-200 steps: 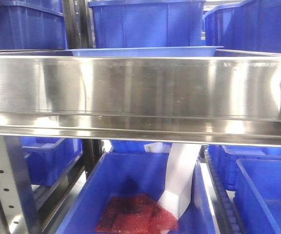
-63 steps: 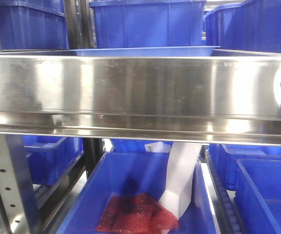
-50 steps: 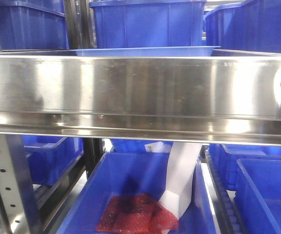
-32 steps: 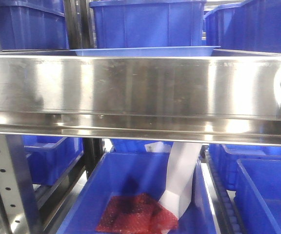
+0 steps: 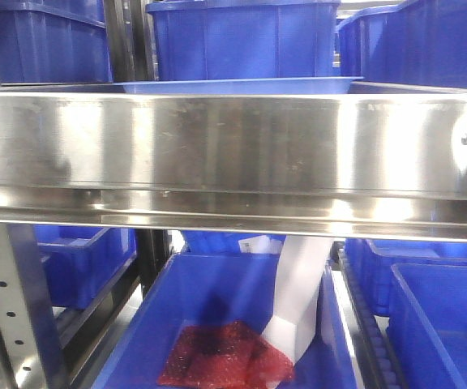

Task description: Grab blue tray and place on right shelf

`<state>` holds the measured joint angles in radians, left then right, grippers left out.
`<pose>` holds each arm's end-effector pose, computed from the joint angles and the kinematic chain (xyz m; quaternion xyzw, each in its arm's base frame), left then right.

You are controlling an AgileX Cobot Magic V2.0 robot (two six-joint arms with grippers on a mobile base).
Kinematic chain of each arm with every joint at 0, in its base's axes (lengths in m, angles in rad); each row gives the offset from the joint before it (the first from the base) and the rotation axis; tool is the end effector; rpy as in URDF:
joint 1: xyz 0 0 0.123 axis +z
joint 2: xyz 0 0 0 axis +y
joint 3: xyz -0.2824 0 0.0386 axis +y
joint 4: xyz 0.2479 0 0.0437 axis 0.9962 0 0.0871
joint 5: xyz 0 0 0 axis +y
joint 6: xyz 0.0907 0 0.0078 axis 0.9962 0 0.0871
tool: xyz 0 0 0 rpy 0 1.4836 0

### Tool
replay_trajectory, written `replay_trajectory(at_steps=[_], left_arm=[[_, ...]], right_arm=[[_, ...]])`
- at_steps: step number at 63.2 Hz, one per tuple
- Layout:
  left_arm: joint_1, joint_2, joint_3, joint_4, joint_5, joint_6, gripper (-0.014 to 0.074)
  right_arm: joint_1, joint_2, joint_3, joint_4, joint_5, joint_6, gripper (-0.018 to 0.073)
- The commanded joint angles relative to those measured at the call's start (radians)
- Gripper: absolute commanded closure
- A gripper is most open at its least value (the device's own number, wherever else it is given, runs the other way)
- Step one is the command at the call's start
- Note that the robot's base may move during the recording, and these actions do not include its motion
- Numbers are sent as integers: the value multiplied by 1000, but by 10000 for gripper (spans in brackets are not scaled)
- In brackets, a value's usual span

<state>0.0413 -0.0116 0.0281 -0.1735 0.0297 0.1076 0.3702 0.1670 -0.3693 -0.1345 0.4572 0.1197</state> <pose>0.0567 0.0019 0.2016 -0.0352 0.6914 -0.0106 0.7215 0.0501 0.0136 0.2856 -0.1219 0.7528 0.0964 0.6397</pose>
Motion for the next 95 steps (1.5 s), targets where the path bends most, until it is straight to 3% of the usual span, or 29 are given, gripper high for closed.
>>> replay_trajectory(at_steps=[1, 11, 20, 28, 95], left_arm=[[3, -12, 30, -8, -87, 3, 645], [3, -12, 30, -8, -87, 3, 645], [3, -12, 30, -8, -87, 3, 645], [3, -12, 30, -8, -87, 3, 645], [3, -12, 30, -8, -87, 3, 645]], right_arm=[[-123, -7, 29, 63, -164, -79, 535], [-341, -86, 165, 251, -322, -221, 535], [-428, -168, 290, 263, -401, -222, 535], [-430, -197, 380, 263, -482, -217, 535], [-430, -197, 375, 266, -468, -215, 535]])
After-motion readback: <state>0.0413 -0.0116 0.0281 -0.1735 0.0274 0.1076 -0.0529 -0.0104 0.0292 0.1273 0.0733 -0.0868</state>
